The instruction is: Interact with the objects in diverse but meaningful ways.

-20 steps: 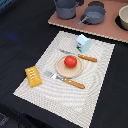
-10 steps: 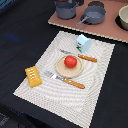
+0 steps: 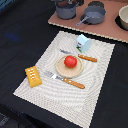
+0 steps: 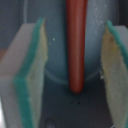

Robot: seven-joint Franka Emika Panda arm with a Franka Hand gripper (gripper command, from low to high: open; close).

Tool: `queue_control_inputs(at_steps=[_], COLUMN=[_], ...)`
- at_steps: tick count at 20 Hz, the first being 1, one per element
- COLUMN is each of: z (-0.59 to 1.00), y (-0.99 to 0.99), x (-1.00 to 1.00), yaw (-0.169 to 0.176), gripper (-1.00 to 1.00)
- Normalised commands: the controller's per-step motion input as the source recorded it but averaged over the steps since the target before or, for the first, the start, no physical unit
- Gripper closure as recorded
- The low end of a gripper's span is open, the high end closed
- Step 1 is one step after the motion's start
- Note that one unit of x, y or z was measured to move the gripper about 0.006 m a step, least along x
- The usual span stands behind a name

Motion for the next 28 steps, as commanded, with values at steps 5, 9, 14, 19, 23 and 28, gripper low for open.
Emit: queue_control_inputs(at_steps=[5,9,14,19,23,28], z=[0.48,0.82,0.67,0.30,0.21,0.23], y=[0.33,-0.14,-0.55,-0.64,-0.69,-0.68], x=[0.02,0.11,0.32,0.43,0.55,0.69], yaw=[-0.004,-0.048,-0.093,-0.070,-0.039,-0.029], gripper=[-1.00,-1.00,-1.00,-1.00,-1.00,-1.00])
